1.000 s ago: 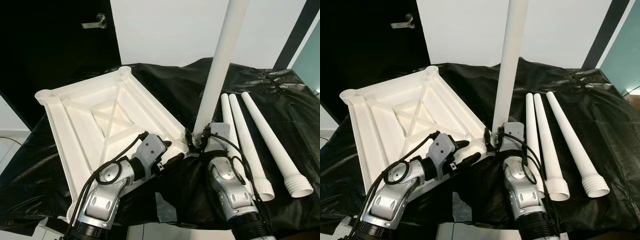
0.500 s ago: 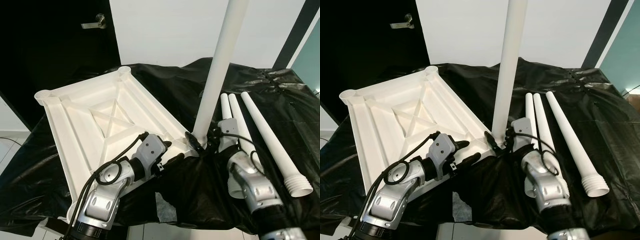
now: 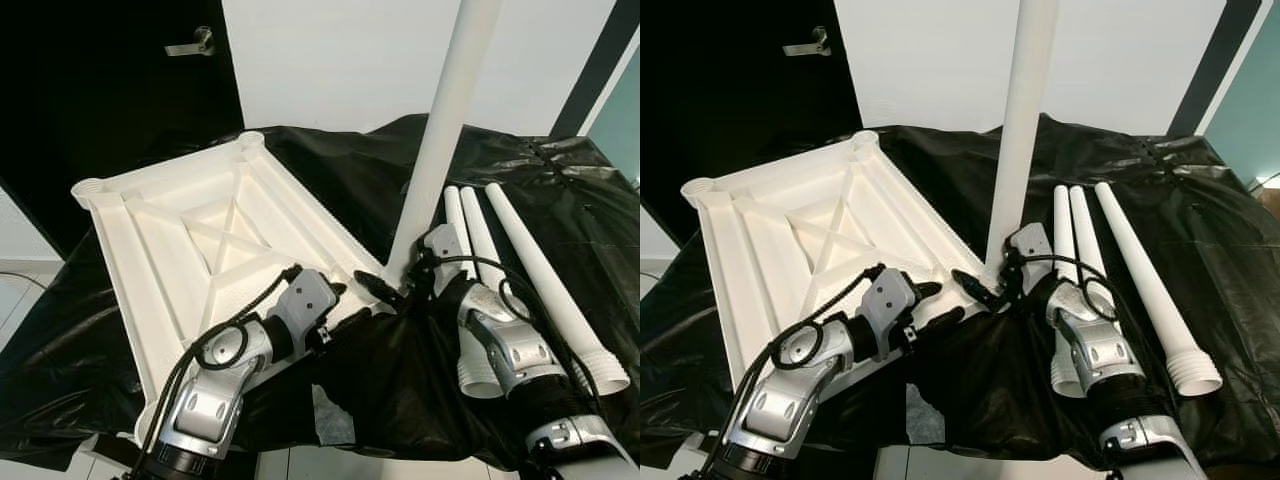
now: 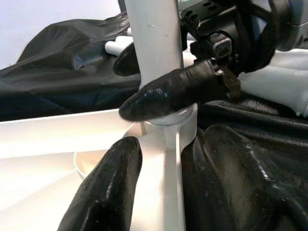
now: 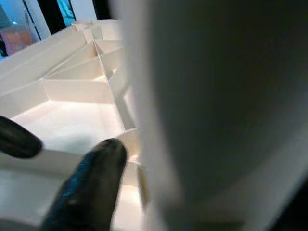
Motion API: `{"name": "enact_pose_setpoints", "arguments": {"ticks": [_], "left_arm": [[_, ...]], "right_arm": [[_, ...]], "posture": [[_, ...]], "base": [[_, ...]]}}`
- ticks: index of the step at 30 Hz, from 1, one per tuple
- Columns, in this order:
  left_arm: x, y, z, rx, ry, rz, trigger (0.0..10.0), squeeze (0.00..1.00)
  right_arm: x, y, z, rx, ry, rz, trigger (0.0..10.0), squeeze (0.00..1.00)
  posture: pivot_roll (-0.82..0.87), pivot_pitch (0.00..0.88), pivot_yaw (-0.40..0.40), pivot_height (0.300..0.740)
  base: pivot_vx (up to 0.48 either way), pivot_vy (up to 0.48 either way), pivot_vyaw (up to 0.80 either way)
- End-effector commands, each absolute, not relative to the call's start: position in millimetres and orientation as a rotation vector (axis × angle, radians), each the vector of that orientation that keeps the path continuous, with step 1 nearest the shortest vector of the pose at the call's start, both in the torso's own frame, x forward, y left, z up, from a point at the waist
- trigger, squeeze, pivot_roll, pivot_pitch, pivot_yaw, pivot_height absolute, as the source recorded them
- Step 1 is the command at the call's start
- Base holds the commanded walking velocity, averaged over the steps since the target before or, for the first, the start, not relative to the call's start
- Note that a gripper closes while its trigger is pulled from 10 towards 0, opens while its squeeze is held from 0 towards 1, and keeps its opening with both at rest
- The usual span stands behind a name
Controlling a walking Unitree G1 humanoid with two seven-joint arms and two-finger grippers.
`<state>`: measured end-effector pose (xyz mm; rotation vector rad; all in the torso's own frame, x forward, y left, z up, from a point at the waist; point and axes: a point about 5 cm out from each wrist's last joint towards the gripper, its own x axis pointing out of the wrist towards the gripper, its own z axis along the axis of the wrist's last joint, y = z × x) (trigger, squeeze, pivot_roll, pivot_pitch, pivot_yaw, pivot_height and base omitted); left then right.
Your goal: Building children table
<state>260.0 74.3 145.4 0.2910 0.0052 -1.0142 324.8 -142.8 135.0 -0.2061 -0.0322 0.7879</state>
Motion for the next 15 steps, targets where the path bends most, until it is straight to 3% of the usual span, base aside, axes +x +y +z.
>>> {"name": "enact_pose_setpoints", "arguments": {"ticks": [1, 12, 13, 15], "left_arm": [[264.6, 76.7, 143.9, 0.297, 0.000, -0.922, 10.0, 0.00], [262.8, 79.4, 136.6, 0.338, 0.012, -0.906, 10.0, 0.00], [262.7, 79.3, 136.3, 0.338, 0.012, -0.909, 10.0, 0.00], [262.6, 79.2, 136.3, 0.338, 0.012, -0.912, 10.0, 0.00]], "right_arm": [[325.4, -142.9, 133.9, -0.218, -0.027, 0.807, 0.0, 0.00], [322.8, -157.0, 117.6, -0.232, 0.034, 0.713, 0.0, 0.00], [322.8, -156.4, 117.1, -0.223, 0.029, 0.675, 4.4, 0.00], [322.9, -156.1, 116.8, -0.215, 0.025, 0.650, 4.4, 0.00]], "posture": [[0.01, 0.000, -0.018, 0.740], [0.01, 0.000, -0.017, 0.740], [0.01, 0.000, -0.015, 0.740], [0.01, 0.000, -0.014, 0.740]], "base": [[0.000, 0.000, 0.00], [0.000, 0.000, 0.00], [0.000, 0.000, 0.00], [0.000, 0.000, 0.00]]}}
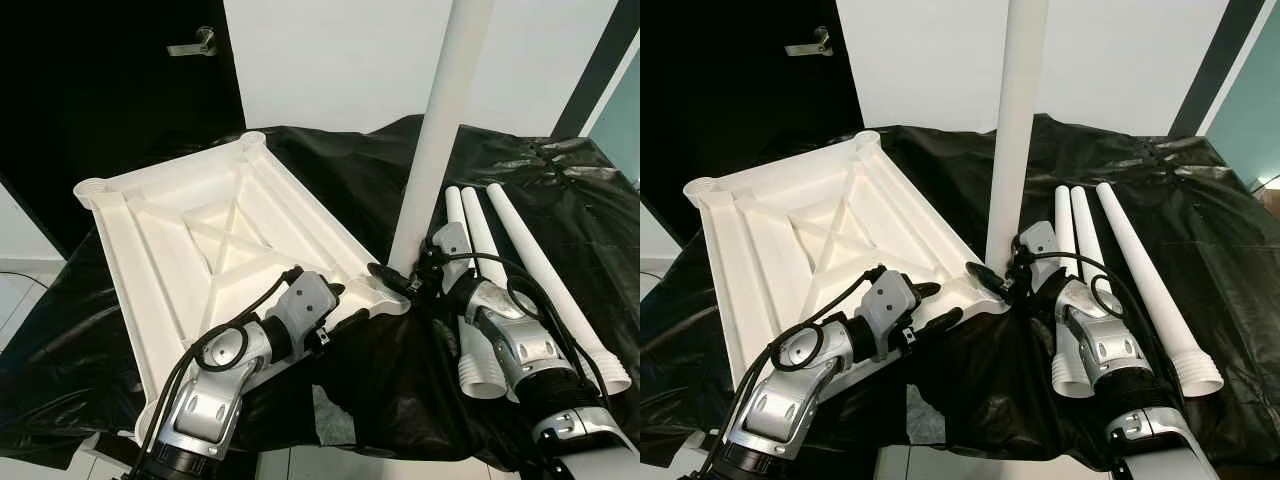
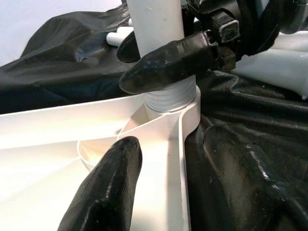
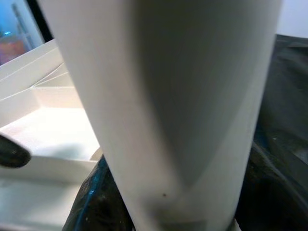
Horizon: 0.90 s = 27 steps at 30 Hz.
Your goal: Building children table
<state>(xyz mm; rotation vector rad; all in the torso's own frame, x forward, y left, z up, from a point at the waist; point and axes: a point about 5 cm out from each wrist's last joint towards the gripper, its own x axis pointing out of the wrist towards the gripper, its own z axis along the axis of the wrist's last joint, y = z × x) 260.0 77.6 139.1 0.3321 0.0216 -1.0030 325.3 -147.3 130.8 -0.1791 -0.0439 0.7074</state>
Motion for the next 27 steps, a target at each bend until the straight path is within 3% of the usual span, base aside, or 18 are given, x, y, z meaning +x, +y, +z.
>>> {"name": "enact_pose_setpoints", "arguments": {"ticks": [1, 7, 17, 22, 27], "left_arm": [[262.9, 79.1, 136.1, 0.338, 0.013, -0.913, 10.0, 0.00], [265.0, 79.7, 130.1, 0.340, 0.036, -0.910, 10.0, 0.00], [266.5, 77.0, 127.7, 0.256, 0.050, -0.892, 10.0, 0.00], [267.9, 75.8, 128.9, 0.235, 0.047, -0.881, 10.0, 0.00], [268.7, 76.8, 129.4, 0.253, 0.046, -0.891, 10.0, 0.00]], "right_arm": [[322.6, -155.0, 115.4, -0.211, 0.025, 0.617, 10.0, 0.00], [320.1, -147.6, 108.6, -0.153, 0.034, 0.475, 10.0, 0.00], [310.7, -129.0, 105.8, -0.015, 0.024, 0.029, 10.0, 0.00], [306.6, -108.8, 107.7, 0.016, 0.018, 0.054, 10.0, 0.00], [306.0, -116.5, 107.4, -0.003, 0.016, 0.042, 10.0, 0.00]], "posture": [[0.01, 0.000, -0.013, 0.740], [0.01, 0.000, -0.008, 0.740], [0.00, 0.000, -0.013, 0.740], [-0.01, 0.000, -0.005, 0.740], [-0.01, 0.000, -0.004, 0.740]], "base": [[0.000, 0.000, 0.00], [0.000, 0.000, 0.00], [0.000, 0.000, 0.00], [0.000, 0.000, 0.00], [0.000, 0.000, 0.00]]}}
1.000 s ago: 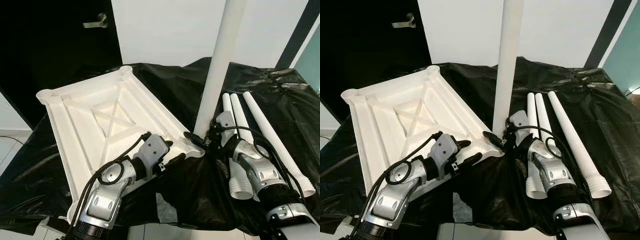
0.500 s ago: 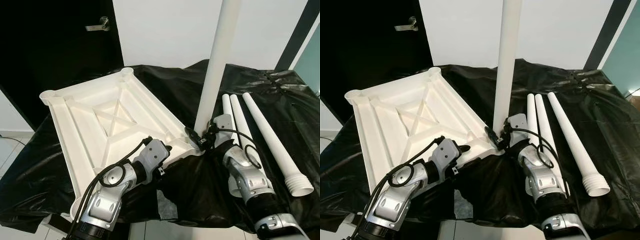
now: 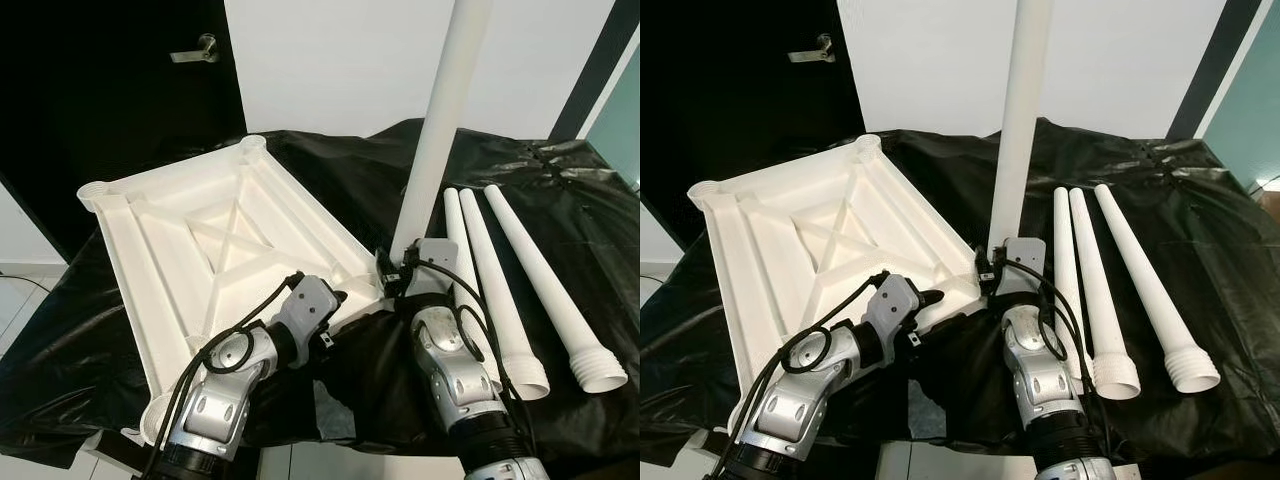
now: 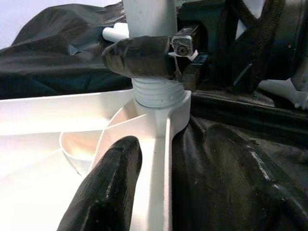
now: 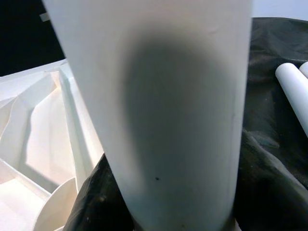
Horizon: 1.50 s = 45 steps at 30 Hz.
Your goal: Building children table
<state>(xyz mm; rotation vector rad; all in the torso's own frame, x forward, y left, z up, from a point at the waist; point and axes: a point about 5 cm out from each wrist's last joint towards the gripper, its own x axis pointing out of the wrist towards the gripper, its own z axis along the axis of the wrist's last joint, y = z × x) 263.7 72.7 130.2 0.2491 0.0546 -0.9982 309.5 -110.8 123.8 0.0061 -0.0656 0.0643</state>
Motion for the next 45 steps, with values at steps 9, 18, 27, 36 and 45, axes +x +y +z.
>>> {"name": "enact_pose_setpoints", "arguments": {"ticks": [9, 18, 27, 36, 45], "left_arm": [[271.2, 79.3, 131.8, 0.270, 0.034, -0.888, 10.0, 0.00], [271.7, 78.9, 132.6, 0.281, 0.028, -0.892, 10.0, 0.00], [271.4, 78.7, 133.7, 0.287, 0.020, -0.897, 10.0, 0.00], [273.4, 74.8, 134.6, 0.294, 0.013, -0.905, 10.0, 0.00], [272.4, 73.6, 136.3, 0.296, 0.002, -0.896, 10.0, 0.00]], "right_arm": [[308.5, -122.7, 116.2, -0.015, -0.038, 0.059, 10.0, 1.00], [305.3, -136.8, 122.7, -0.020, -0.082, 0.208, 10.0, 1.00], [304.4, -151.6, 122.9, -0.061, -0.075, 0.444, 10.0, 0.00], [313.2, -153.7, 123.3, -0.154, -0.040, 0.651, 10.0, 0.00], [333.2, -142.9, 133.7, -0.208, -0.050, 0.792, 2.1, 0.00]], "posture": [[-0.01, 0.000, 0.000, 0.740], [-0.01, 0.000, -0.009, 0.740], [-0.01, 0.000, -0.009, 0.740], [0.00, 0.000, -0.016, 0.740], [0.02, 0.000, -0.030, 0.740]], "base": [[0.000, 0.000, 0.00], [0.000, 0.000, 0.00], [0.000, 0.000, 0.00], [0.000, 0.000, 0.00], [0.000, 0.000, 0.00]]}}
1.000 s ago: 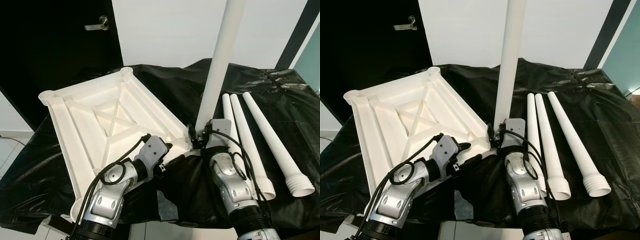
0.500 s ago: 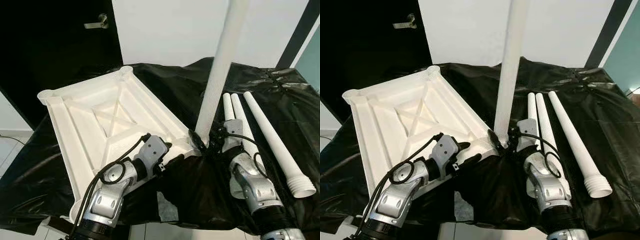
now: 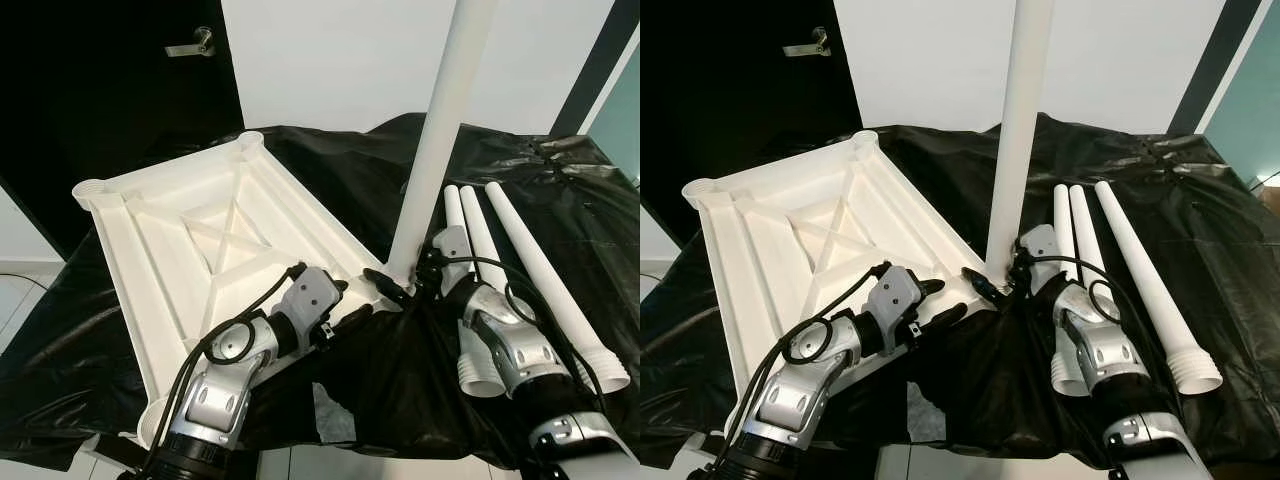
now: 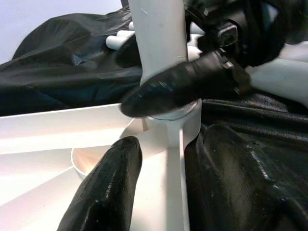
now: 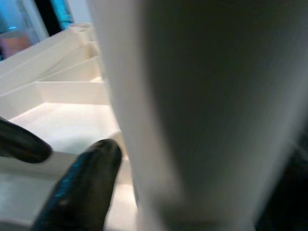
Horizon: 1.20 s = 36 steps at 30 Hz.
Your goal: Building children table
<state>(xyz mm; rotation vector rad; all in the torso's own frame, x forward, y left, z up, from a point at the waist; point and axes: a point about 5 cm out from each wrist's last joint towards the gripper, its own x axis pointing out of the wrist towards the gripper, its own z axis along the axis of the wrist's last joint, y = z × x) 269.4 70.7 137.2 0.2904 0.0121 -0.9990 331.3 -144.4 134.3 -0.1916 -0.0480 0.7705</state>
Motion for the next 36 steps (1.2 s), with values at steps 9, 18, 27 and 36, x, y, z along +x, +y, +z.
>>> {"name": "enact_pose_setpoints", "arguments": {"ticks": [9, 18, 27, 36], "left_arm": [[271.0, 76.3, 136.3, 0.291, 0.001, -0.868, 10.0, 0.00], [270.8, 77.6, 136.1, 0.289, 0.003, -0.864, 10.0, 0.00], [271.8, 79.2, 137.3, 0.297, 0.004, -0.872, 10.0, 0.00], [270.0, 80.2, 137.0, 0.301, 0.010, -0.884, 10.0, 0.00]], "right_arm": [[330.2, -149.8, 130.3, -0.180, -0.043, 0.773, 0.0, 0.00], [321.8, -140.1, 120.4, -0.129, -0.048, 0.597, 10.0, 0.00], [313.0, -135.3, 102.9, -0.064, 0.029, 0.140, 10.0, 0.00], [303.3, -114.2, 107.9, -0.003, -0.007, 0.047, 10.0, 0.00]], "posture": [[0.03, 0.000, -0.045, 0.740], [0.02, 0.000, -0.033, 0.740], [0.02, 0.000, -0.017, 0.740], [0.02, 0.000, 0.003, 0.740]], "base": [[0.000, 0.000, 0.00], [0.000, 0.000, 0.00], [0.000, 0.000, 0.00], [0.000, 0.000, 0.00]]}}
